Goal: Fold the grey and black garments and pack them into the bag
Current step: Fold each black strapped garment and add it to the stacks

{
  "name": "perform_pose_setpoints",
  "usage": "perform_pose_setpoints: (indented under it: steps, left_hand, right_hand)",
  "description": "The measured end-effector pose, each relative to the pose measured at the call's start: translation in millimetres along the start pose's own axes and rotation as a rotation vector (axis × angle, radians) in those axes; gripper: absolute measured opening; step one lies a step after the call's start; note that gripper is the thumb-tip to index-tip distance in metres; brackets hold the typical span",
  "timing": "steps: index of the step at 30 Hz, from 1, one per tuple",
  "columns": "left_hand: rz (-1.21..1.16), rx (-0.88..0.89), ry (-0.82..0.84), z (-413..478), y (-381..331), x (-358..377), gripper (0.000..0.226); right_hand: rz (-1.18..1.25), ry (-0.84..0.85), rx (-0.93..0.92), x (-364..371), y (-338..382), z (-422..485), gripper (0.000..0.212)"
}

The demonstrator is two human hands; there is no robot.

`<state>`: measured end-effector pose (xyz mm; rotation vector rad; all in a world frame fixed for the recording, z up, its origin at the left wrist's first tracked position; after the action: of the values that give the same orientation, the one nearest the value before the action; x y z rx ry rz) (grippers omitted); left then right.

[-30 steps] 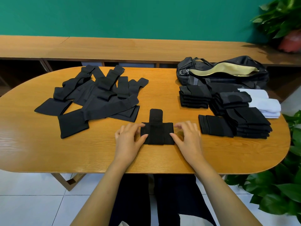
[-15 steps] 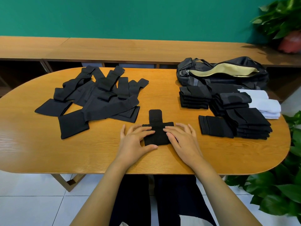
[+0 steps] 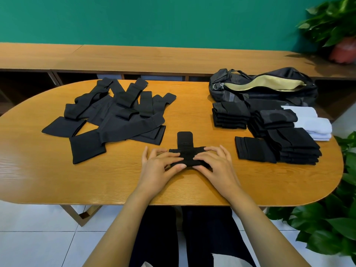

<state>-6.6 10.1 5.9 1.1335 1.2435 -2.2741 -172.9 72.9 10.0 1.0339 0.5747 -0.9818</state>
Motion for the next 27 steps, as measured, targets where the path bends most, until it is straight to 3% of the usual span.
perform_pose_setpoints:
  steps: [4,9,12,15,18,21,27]
  left_hand:
    - [-0.004,0.054,-0.01,0.0,-2.1,0.2,0.062]
    - [-0.01,0.033,-0.019,1.5,0.6,-0.3,0.041]
    - [-0.043,0.004,-0.04,1.2,2.9,-1.4,0.041]
    - [-0.102,-0.044,-0.1,1.4,8.6,-4.7,0.015]
    - [-0.137,-0.103,-0.124,0.5,14.0,-5.7,0.009]
    - [-0.114,-0.11,-0.132,1.8,17.0,-5.6,0.016]
    - [-0.108,-0.182,-0.166,0.8,20.4,-7.9,0.066]
  right_hand:
    - [0.077,-0.083,0.02,-9.5,0.6,0.1,0.033]
    - [0.178,-0.126,0.071,-13.2,-2.7,-1.4,0.028]
    - [0.187,-0.141,0.081,-14.4,-3.5,-1.2,0.037]
    - [0.144,-0.11,0.152,-12.7,-9.1,-2.0,0.046]
    - [0.111,-0.049,0.229,-5.8,-17.0,-2.2,0.037]
    - [0.109,-0.043,0.302,-3.6,-25.1,-2.6,0.033]
    - [0.12,-0.062,0.339,-5.2,-27.0,-3.7,0.045]
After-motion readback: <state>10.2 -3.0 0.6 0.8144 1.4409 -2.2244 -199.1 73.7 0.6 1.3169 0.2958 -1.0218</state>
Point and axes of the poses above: each hand's wrist, its own z-axis towards the middle knuckle, its own x-axis out of the palm, y = z × x, the point moved 8 cm from there along z, towards the middle knuckle, and after that the axes turned 2 degrees about z, right-handed, at the moved point
